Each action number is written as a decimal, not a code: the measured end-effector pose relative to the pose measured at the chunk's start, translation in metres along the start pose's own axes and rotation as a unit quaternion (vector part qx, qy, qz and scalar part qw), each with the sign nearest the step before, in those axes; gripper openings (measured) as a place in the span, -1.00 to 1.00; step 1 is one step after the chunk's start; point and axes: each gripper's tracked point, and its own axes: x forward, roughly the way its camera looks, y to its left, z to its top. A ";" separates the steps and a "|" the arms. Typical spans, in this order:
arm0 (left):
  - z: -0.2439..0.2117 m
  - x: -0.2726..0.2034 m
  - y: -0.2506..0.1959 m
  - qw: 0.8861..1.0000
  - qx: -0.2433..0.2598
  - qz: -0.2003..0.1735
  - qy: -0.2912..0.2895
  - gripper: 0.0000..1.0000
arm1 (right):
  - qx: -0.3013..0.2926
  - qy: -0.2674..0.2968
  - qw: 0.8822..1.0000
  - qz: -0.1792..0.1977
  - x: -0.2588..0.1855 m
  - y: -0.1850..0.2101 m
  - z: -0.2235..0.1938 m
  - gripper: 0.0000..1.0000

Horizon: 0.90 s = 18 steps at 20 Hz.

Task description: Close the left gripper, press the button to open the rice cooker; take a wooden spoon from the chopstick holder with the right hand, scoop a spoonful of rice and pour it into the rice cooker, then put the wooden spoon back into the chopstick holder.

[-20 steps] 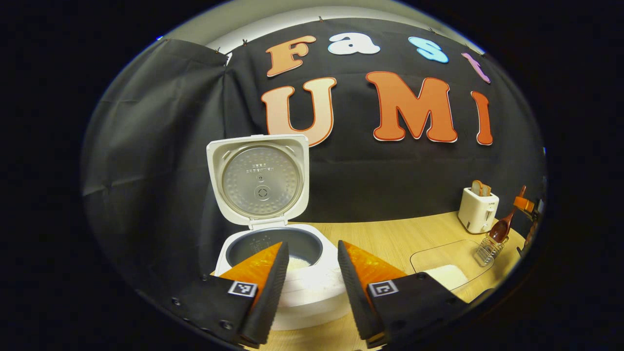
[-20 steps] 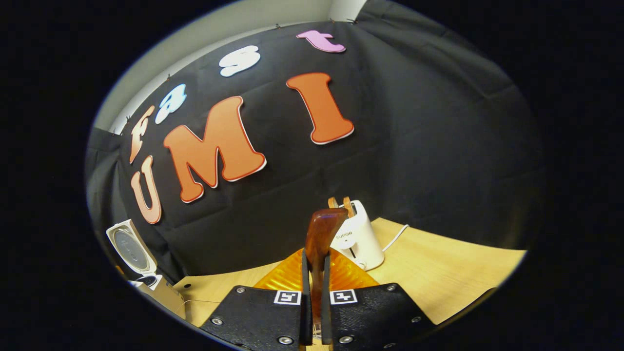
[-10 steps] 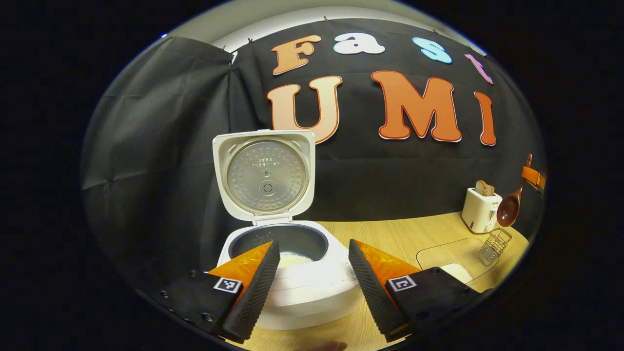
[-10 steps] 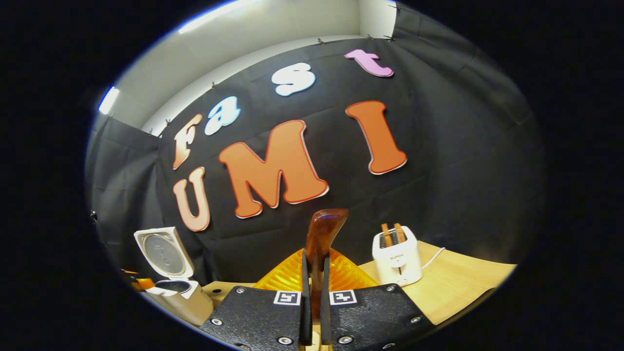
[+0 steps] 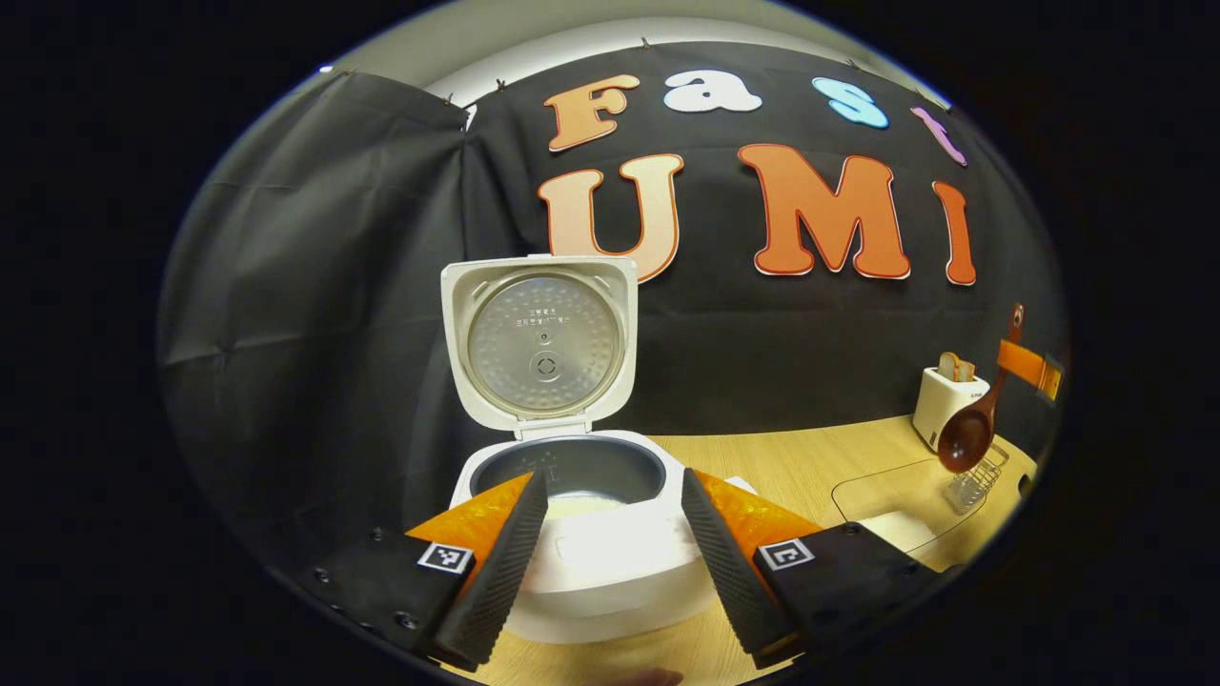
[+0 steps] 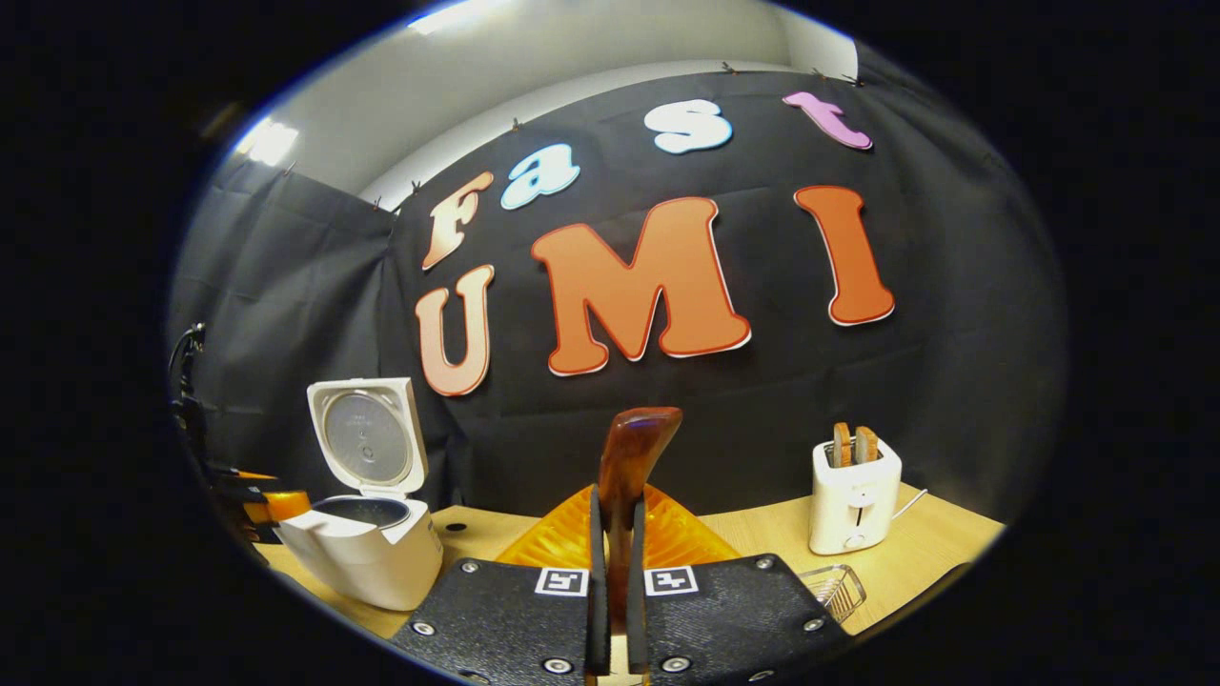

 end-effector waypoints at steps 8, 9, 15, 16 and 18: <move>-0.020 0.003 0.003 1.000 -0.010 0.000 0.020 0.80 | -0.101 0.050 0.993 0.019 0.007 0.018 -0.054 -0.86; -0.022 0.004 0.004 1.000 -0.008 0.002 0.022 0.87 | -0.120 0.052 0.991 0.012 0.009 0.017 -0.056 -0.86; -0.021 0.006 0.007 1.000 0.002 0.013 0.011 0.87 | -0.216 0.063 0.974 0.005 0.011 0.028 -0.080 -0.86; -0.022 0.005 0.005 1.000 -0.002 0.010 0.011 0.86 | -0.230 0.071 0.971 0.004 0.011 0.028 -0.090 -0.86; -0.023 0.006 0.005 1.000 -0.007 0.007 0.009 0.86 | -0.242 0.095 0.966 0.011 0.010 0.032 -0.112 -0.85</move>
